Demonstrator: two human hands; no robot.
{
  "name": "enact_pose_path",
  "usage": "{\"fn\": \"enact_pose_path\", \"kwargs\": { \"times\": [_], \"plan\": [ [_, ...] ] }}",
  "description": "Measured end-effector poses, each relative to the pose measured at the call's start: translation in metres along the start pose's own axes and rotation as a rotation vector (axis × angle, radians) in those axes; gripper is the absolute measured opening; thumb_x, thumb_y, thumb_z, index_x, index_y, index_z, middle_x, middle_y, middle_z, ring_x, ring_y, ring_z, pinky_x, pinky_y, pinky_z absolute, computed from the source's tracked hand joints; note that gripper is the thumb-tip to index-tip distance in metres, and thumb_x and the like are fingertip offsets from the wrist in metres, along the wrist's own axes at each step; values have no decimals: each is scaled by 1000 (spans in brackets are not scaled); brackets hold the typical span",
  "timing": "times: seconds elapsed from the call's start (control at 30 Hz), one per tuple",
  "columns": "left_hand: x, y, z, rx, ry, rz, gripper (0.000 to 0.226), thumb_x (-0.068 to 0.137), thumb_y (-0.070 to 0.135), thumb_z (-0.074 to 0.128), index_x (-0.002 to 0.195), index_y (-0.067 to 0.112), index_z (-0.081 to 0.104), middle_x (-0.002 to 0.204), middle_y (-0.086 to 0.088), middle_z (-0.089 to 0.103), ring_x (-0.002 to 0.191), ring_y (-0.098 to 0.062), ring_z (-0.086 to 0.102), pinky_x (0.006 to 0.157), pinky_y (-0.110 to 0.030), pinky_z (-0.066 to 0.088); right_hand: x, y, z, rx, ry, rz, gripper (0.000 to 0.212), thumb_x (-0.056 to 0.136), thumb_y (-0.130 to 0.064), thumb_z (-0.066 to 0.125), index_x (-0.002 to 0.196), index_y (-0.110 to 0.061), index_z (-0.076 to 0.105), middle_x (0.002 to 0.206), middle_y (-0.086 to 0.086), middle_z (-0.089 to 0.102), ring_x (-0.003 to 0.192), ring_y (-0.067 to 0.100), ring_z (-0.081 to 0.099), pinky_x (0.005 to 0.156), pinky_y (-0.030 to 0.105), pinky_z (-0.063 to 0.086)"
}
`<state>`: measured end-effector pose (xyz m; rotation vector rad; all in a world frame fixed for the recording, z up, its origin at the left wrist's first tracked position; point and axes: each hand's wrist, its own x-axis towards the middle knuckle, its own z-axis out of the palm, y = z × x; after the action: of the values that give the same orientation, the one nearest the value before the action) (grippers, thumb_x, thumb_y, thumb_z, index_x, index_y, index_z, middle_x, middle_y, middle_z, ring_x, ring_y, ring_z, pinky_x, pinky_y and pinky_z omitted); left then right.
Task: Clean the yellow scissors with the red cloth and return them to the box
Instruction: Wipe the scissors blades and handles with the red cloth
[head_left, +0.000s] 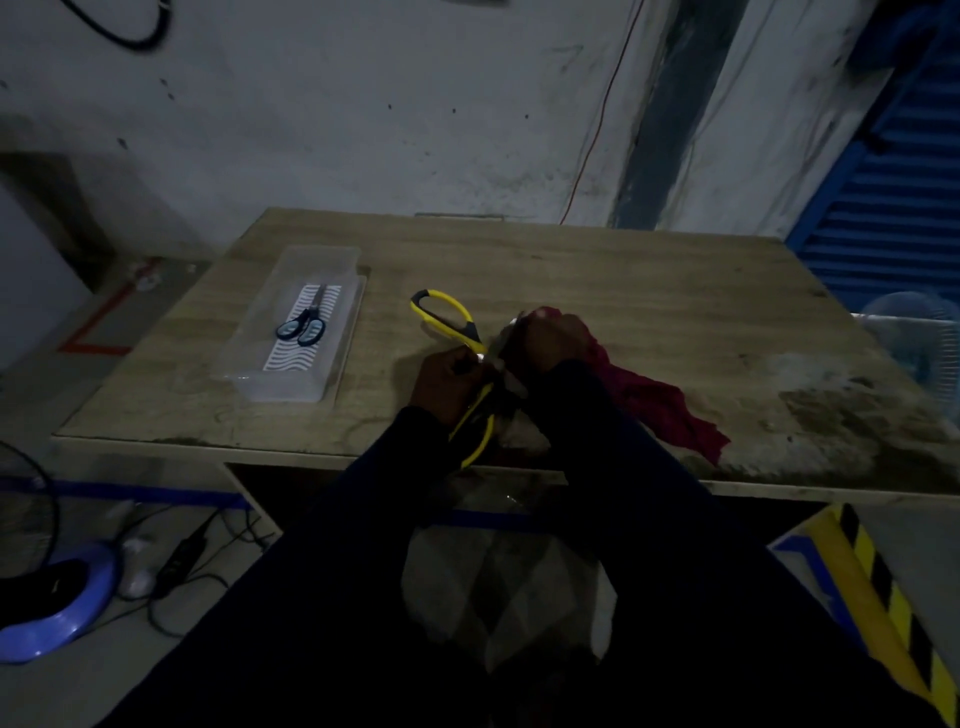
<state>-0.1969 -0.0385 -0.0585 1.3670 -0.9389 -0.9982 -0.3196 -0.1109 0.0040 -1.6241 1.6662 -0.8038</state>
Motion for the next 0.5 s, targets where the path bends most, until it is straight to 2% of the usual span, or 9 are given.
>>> {"fn": "enact_pose_path", "kwargs": {
  "times": [0.07, 0.13, 0.17, 0.23, 0.3, 0.33, 0.4, 0.43, 0.5],
  "plan": [
    [-1, -2, -1, -34, 29, -14, 18, 83, 12, 73, 66, 17, 73, 64, -6, 69, 60, -17, 60, 58, -30, 47, 13, 2, -23, 118, 43, 110, 38, 100, -28, 42, 119, -2, 63, 118, 14, 65, 113, 31, 60, 87, 34, 48],
    [2, -3, -1, -40, 44, -25, 20, 83, 13, 74, 64, 19, 74, 67, -10, 70, 66, -23, 63, 64, -37, 49, 29, 10, -38, 230, 62, 93, 37, 99, -27, 47, 108, 4, 66, 100, 14, 67, 100, 28, 65, 77, 30, 46],
    [4, -2, 0, -34, 41, -16, 21, 83, 12, 74, 64, 19, 74, 67, -7, 71, 68, -23, 65, 65, -37, 50, 30, 11, -42, 254, 30, 67, 36, 98, -25, 50, 102, 7, 67, 92, 13, 65, 91, 25, 64, 74, 27, 44],
    [9, -4, 0, -2, 41, 5, 22, 85, 9, 71, 65, 19, 72, 61, 3, 70, 62, -11, 65, 62, -29, 50, 20, 8, -45, 175, -80, -17, 39, 98, -26, 52, 92, 10, 66, 84, 14, 64, 78, 21, 59, 63, 25, 42],
    [8, -3, 1, 9, 50, 22, 22, 86, 8, 70, 67, 17, 69, 57, 7, 68, 55, -3, 61, 57, -22, 47, 18, 10, -40, 75, -178, -38, 39, 97, -32, 52, 82, 1, 67, 80, 10, 65, 72, 19, 59, 56, 21, 45],
    [7, -3, 1, 16, 55, 36, 22, 86, 9, 71, 66, 18, 68, 55, 8, 67, 54, -1, 60, 55, -20, 46, 13, 8, -38, 20, -245, -37, 37, 96, -36, 51, 82, -4, 66, 82, 10, 66, 74, 21, 60, 62, 19, 49],
    [6, -5, 1, 38, 55, 54, 20, 84, 11, 73, 66, 18, 67, 58, 8, 67, 57, -2, 60, 58, -21, 47, 11, 8, -22, -68, -328, -33, 41, 86, -51, 55, 97, -12, 66, 100, 9, 67, 88, 24, 62, 84, 29, 54],
    [7, -7, 0, 34, 47, 58, 16, 84, 11, 73, 70, 17, 69, 62, 7, 69, 61, -3, 62, 62, -24, 49, 9, 9, -12, -112, -320, -24, 48, 78, -56, 60, 102, -16, 64, 104, 6, 66, 91, 23, 60, 86, 32, 52],
    [6, -9, -1, 26, 22, 60, 11, 87, 8, 69, 81, 16, 71, 73, 4, 72, 66, -3, 64, 66, -28, 51, 0, 8, 2, -53, -248, 4, 49, 70, -49, 70, 106, -16, 64, 103, 3, 64, 87, 18, 57, 80, 27, 46]
  ]
}}
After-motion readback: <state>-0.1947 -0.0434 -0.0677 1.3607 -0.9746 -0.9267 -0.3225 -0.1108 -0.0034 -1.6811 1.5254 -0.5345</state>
